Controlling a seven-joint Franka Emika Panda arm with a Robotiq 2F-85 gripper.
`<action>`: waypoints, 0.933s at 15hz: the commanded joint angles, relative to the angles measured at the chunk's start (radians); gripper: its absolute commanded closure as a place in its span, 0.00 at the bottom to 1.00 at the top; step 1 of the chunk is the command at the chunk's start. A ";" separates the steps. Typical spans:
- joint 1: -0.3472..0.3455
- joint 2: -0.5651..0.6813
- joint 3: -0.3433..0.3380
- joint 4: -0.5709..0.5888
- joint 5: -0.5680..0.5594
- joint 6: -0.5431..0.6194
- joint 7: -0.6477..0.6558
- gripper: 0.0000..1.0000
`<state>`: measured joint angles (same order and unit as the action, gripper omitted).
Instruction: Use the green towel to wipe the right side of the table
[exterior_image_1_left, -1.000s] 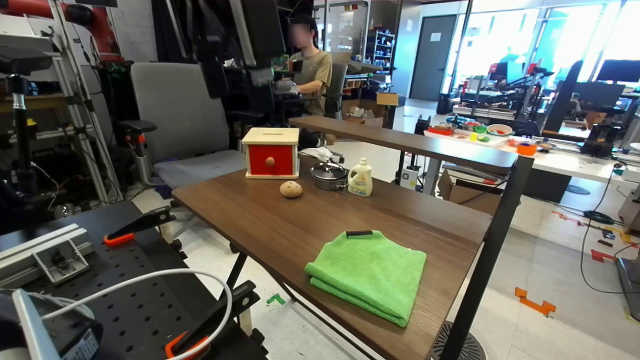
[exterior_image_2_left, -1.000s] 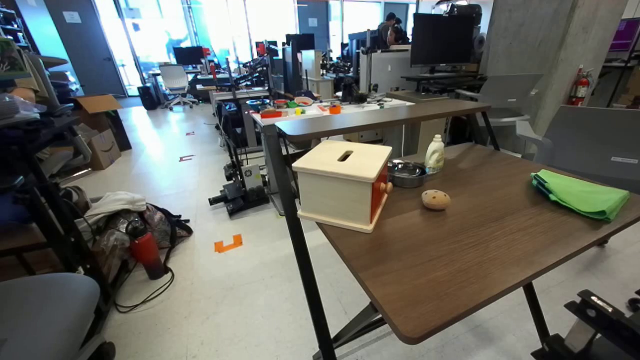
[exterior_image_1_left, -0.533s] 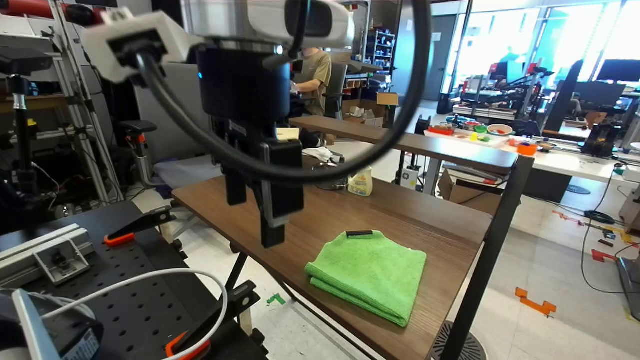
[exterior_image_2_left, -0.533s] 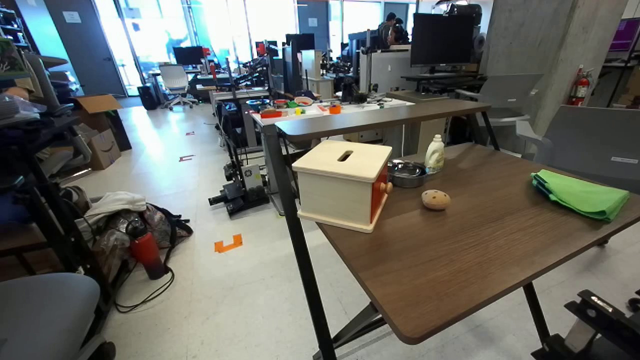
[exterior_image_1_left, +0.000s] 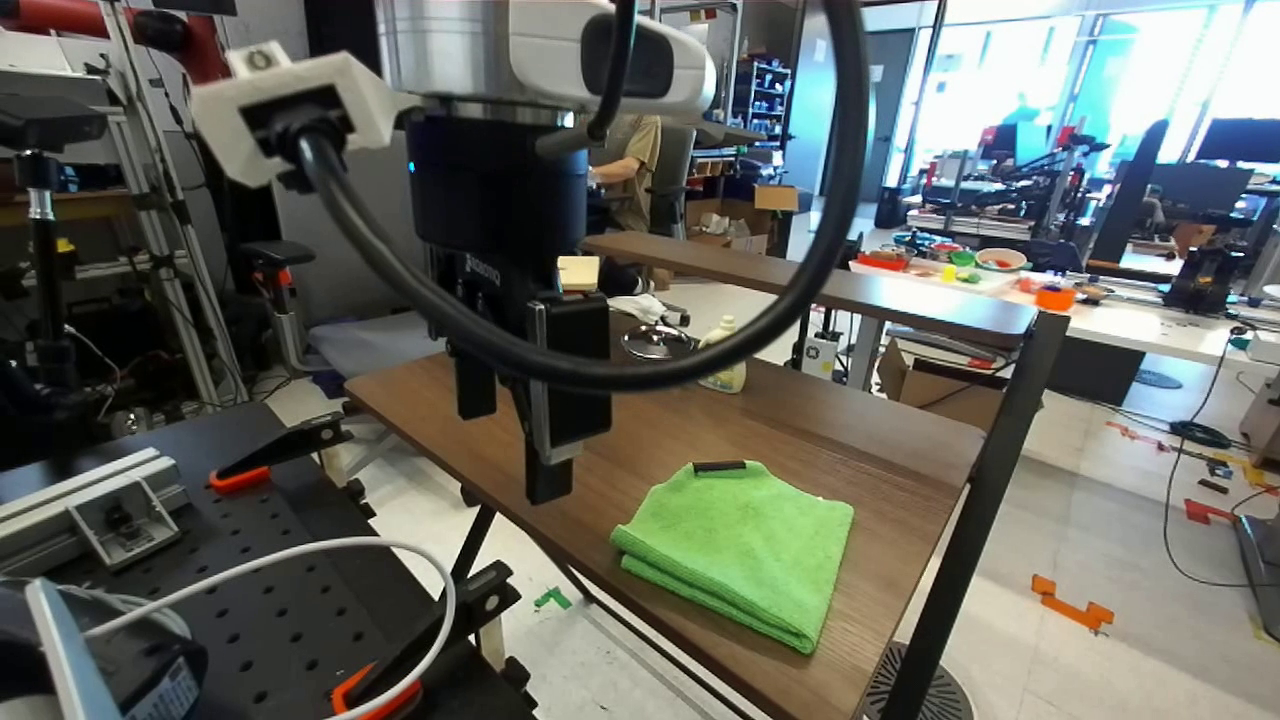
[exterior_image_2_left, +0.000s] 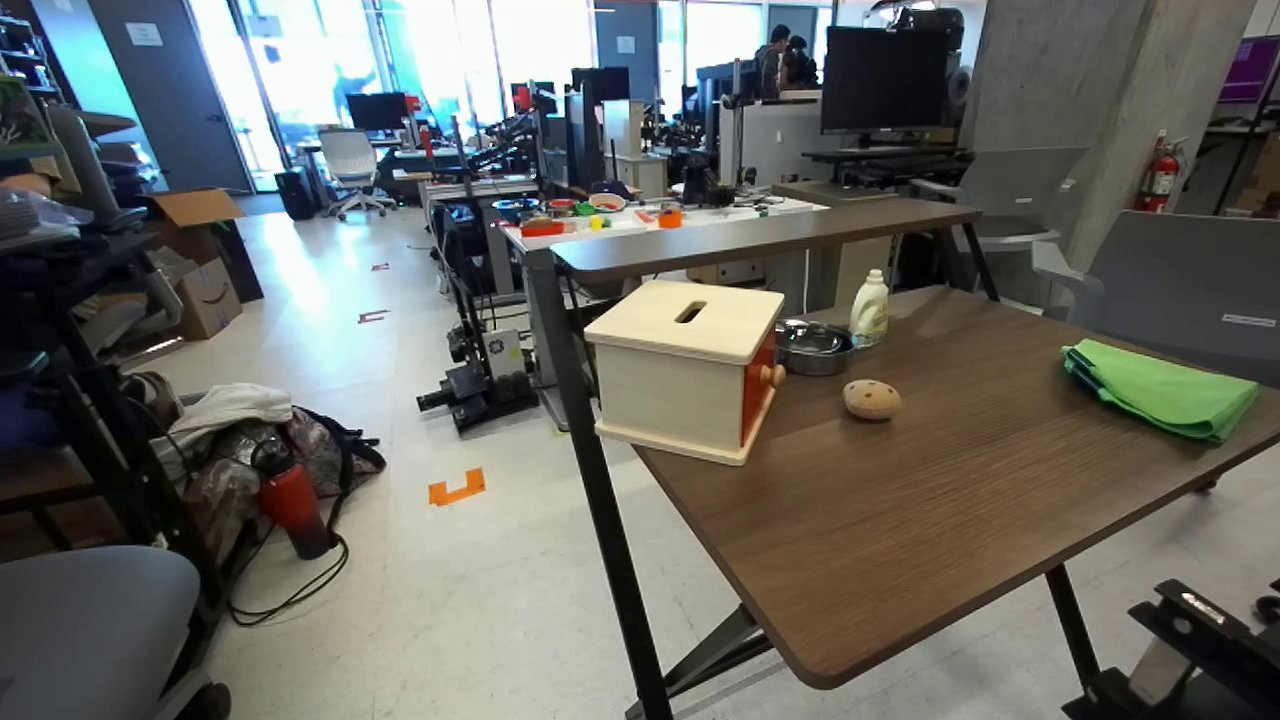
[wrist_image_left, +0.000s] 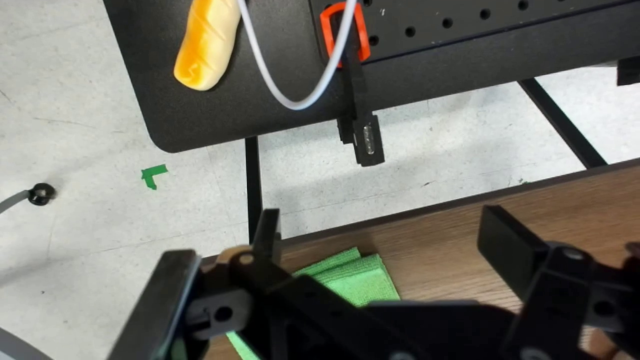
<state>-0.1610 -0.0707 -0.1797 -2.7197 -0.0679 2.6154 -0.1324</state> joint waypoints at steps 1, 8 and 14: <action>-0.010 0.053 0.003 0.059 -0.009 -0.048 0.060 0.00; -0.014 0.223 -0.016 0.253 -0.048 -0.041 0.151 0.00; -0.014 0.428 -0.019 0.429 -0.105 -0.006 0.097 0.00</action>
<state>-0.1697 0.2618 -0.1985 -2.3798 -0.1554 2.5820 0.0043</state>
